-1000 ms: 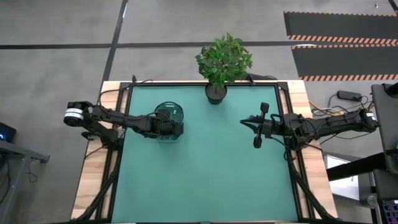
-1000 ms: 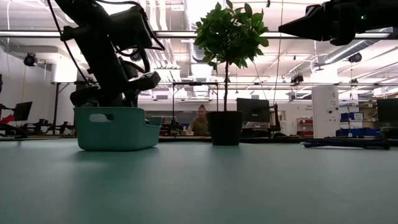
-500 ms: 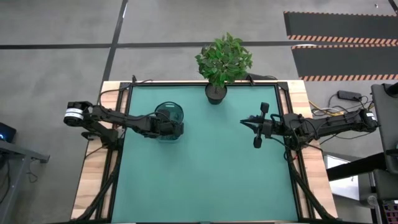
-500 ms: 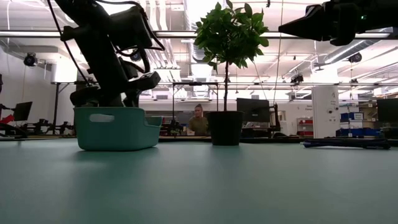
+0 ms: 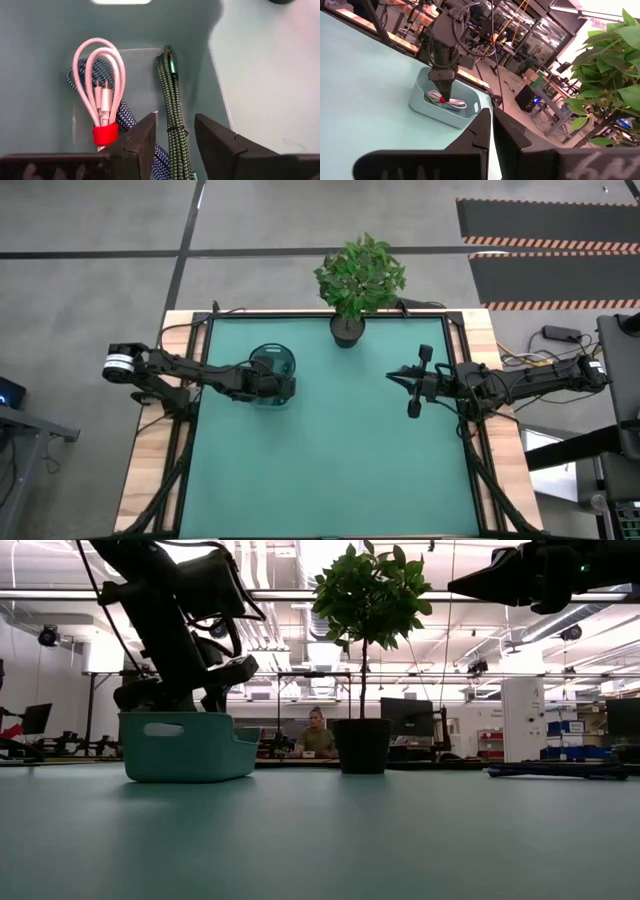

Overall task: Pick and place USB-C Cables
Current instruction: Put the black violet charger cable into the green bin

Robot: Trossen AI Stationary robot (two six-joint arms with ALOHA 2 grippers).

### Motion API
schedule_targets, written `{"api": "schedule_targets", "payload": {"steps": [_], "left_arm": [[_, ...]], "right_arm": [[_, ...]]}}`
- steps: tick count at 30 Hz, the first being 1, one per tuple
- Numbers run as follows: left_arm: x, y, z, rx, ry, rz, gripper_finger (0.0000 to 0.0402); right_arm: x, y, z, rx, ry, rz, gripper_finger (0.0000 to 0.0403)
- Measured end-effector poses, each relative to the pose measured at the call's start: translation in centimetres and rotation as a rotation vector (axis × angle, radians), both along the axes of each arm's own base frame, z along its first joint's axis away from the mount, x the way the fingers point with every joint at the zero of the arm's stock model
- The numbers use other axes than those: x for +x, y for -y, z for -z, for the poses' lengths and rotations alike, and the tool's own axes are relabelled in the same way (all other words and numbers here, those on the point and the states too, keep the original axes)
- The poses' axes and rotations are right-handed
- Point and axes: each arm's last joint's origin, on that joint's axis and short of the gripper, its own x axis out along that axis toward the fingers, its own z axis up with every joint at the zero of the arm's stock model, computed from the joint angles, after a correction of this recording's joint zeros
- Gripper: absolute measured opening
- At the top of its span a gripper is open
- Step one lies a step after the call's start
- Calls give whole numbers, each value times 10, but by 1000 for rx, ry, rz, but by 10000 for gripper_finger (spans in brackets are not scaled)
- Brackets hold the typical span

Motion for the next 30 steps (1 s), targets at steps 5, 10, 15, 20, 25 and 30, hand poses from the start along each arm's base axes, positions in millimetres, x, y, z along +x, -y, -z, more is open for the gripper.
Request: {"api": "schedule_targets", "payload": {"steps": [5, 10, 15, 20, 25, 30], "left_arm": [[1, 1, -16, 50, -4, 105, 122], [0, 5, -36, 139, -4, 240, 122], [0, 15, -53, 279, 31, 408, 121], [1, 28, -76, 471, 92, 608, 121], [2, 38, -102, 743, 136, 795, 121], [3, 42, -115, 950, 152, 968, 121]], "right_arm": [[0, 0, 0, 7, 0, 1, 11], [0, 0, 0, 32, 5, 2, 11], [0, 0, 0, 114, 22, 6, 11], [2, 1, 2, 274, 48, 38, 11], [10, 3, 3, 420, 30, 75, 11], [30, 7, 1, 529, -81, 148, 11]]}}
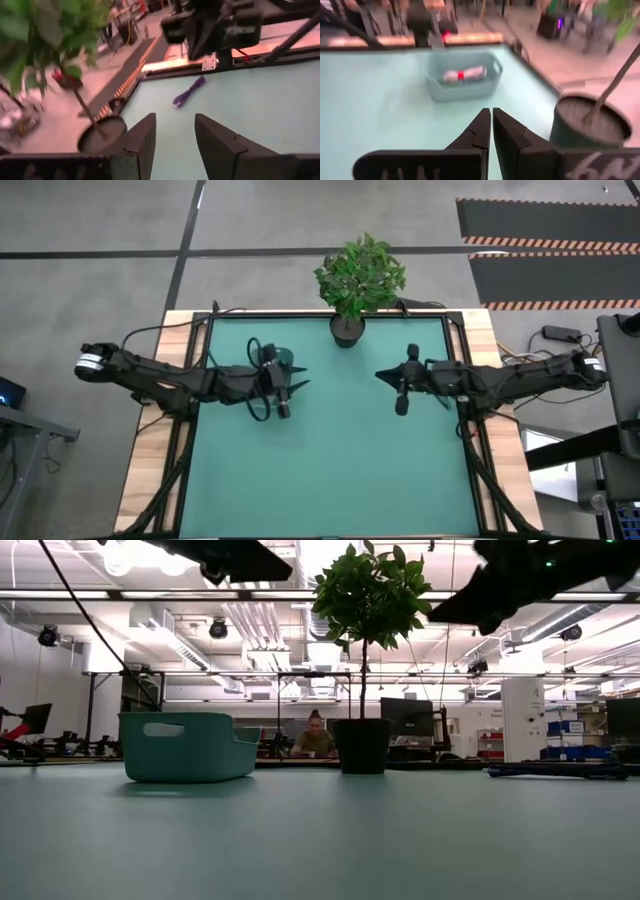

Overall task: Pick and place USB-C Cables
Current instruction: Put the black violet charger cable into the green bin

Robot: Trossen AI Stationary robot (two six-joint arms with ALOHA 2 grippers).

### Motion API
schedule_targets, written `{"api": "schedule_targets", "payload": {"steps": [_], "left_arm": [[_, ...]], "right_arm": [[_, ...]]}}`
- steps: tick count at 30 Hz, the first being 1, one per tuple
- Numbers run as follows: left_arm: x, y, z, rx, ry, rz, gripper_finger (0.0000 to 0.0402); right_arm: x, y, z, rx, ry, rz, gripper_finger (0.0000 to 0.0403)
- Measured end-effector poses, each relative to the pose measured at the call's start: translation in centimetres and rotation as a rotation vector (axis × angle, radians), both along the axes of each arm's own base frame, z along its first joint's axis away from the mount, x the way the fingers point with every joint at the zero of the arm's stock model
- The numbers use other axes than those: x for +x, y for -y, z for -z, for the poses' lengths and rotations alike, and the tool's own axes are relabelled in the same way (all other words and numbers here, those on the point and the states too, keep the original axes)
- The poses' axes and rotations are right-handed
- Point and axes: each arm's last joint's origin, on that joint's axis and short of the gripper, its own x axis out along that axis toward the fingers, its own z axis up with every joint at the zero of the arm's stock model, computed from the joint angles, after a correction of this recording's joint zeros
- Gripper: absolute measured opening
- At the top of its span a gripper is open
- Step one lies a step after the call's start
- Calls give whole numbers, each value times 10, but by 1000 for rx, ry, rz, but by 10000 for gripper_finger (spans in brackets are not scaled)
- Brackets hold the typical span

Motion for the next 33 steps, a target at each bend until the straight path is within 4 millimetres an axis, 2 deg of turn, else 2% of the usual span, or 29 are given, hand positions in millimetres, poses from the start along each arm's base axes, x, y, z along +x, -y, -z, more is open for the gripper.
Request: {"api": "schedule_targets", "payload": {"steps": [7, 13, 18, 22, 27, 33], "left_arm": [[1, -1, -3, 123, -14, 24, 121], [-2, -1, -1, 146, -45, 37, 121], [-11, -1, -7, 143, -24, 37, 121], [-24, -3, -4, 129, -8, 34, 121], [-42, -6, -5, 89, 42, 25, 121], [-61, -8, -5, 81, 93, 21, 121]], "right_arm": [[27, 7, -7, 109, -357, 70, 11], [36, 16, -12, 222, -682, 101, 11], [32, 31, -9, 325, -892, 181, 11], [26, 47, -1, 413, -1011, 254, 11], [15, 73, 15, 525, -1093, 342, 11], [4, 109, 28, 617, -1102, 476, 11]]}}
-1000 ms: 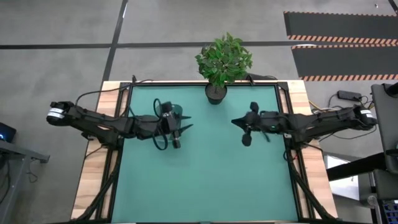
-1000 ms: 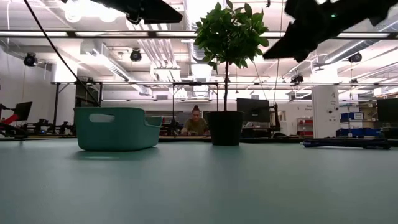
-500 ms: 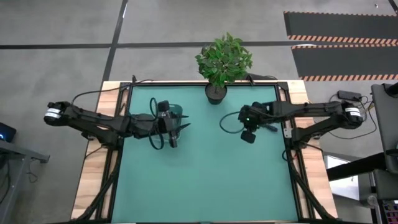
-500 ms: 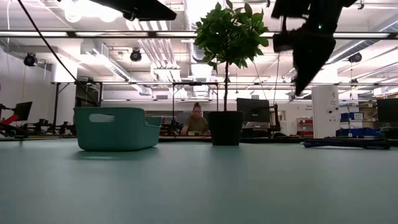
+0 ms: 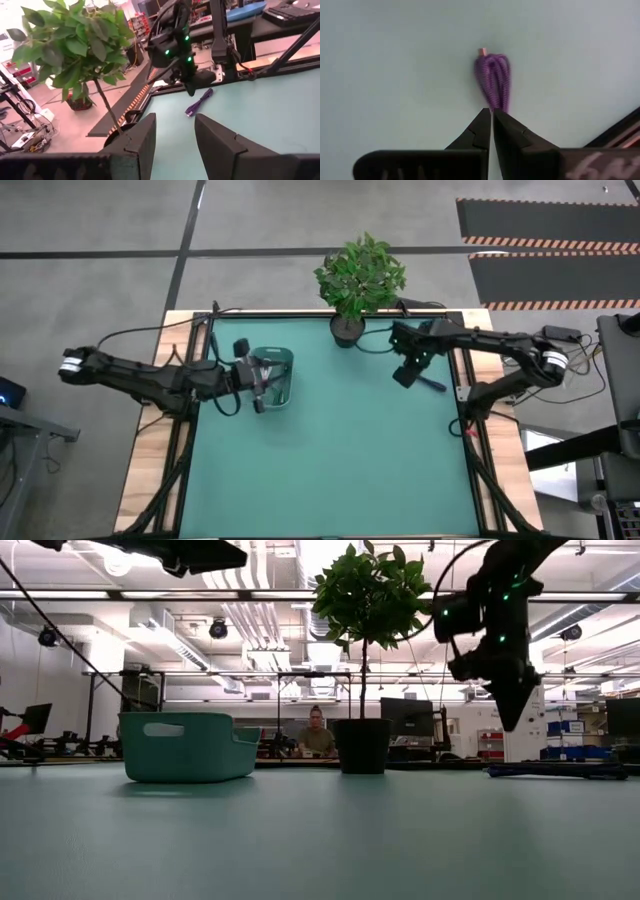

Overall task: Pick and place USB-C Cables
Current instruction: Put the black violet charger cable into the green bin

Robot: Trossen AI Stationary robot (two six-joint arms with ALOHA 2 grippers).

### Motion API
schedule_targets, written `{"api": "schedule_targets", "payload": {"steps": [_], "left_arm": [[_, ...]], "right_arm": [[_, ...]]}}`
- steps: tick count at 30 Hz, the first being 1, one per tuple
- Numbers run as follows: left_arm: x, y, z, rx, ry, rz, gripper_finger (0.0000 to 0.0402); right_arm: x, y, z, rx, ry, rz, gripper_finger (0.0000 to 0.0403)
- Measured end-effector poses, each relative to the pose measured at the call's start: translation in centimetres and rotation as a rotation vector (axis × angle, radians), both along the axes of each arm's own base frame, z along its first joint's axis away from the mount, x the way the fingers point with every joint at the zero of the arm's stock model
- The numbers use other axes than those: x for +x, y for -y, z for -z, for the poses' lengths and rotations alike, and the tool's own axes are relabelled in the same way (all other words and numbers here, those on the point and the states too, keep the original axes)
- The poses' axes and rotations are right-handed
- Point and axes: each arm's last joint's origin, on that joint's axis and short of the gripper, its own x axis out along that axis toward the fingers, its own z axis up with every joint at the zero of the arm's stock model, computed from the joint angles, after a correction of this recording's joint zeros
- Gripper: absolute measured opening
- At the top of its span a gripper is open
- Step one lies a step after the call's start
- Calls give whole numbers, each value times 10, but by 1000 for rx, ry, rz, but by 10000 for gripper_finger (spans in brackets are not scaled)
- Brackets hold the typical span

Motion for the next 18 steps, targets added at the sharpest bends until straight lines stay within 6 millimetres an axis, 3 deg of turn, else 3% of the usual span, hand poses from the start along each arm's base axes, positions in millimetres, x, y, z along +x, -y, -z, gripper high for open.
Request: {"api": "schedule_targets", "payload": {"steps": [6, 18], "left_arm": [[-12, -2, 6, -3, 13, -1, 121], [-18, -3, 8, -29, 32, -7, 121]], "right_arm": [[-3, 15, 10, 44, -29, 12, 38], [3, 21, 30, 81, -105, -21, 192]]}}
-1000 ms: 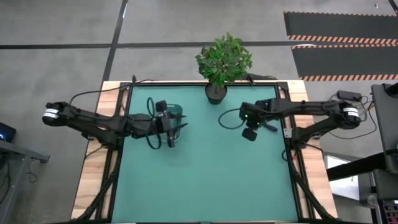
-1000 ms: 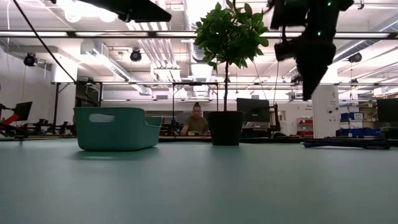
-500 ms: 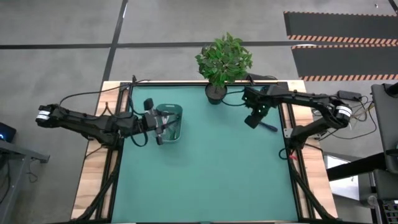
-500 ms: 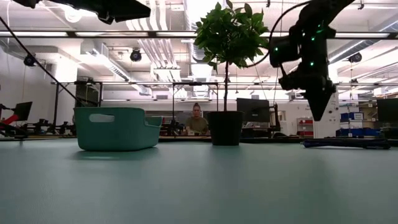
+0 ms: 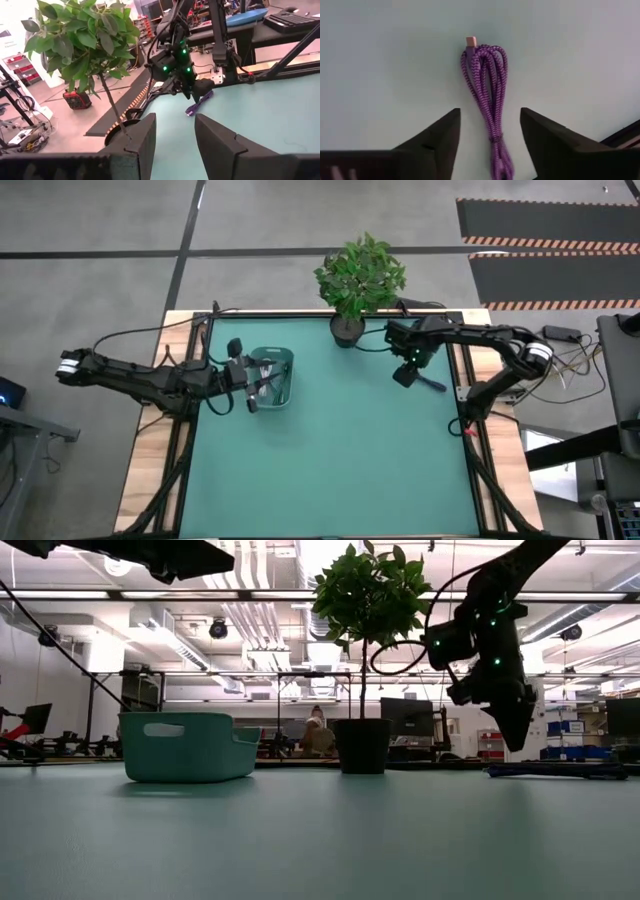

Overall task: Pick and place USB-C Cables
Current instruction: Put the black violet charger cable into the green bin

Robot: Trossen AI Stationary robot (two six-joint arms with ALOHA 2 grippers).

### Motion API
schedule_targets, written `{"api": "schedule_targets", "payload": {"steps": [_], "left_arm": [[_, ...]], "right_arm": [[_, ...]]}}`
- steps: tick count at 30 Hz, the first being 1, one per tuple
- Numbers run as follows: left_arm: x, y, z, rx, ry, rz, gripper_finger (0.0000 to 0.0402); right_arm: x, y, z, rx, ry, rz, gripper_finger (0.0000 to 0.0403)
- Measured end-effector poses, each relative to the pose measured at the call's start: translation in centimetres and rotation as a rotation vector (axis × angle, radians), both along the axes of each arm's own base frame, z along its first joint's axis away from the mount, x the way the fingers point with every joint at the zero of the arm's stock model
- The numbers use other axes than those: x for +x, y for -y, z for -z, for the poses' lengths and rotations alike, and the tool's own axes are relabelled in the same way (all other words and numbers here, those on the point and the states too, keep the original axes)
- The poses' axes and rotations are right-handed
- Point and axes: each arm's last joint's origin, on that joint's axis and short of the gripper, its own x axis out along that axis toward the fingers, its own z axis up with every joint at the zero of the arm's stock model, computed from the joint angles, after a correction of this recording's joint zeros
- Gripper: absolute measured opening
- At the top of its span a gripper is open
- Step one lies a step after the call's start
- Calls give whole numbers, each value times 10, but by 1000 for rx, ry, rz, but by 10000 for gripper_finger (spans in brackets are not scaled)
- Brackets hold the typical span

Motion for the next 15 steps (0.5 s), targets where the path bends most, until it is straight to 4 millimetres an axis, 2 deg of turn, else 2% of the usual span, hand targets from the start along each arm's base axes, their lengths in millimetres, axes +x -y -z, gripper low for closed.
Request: {"api": "schedule_targets", "payload": {"steps": [5, 15], "left_arm": [[0, 0, 0, 0, -2, 0, 121], [0, 0, 0, 3, -1, 0, 121]], "right_arm": [[3, 4, 7, -30, -27, -42, 223], [10, 8, 26, -17, -45, -56, 226]]}}
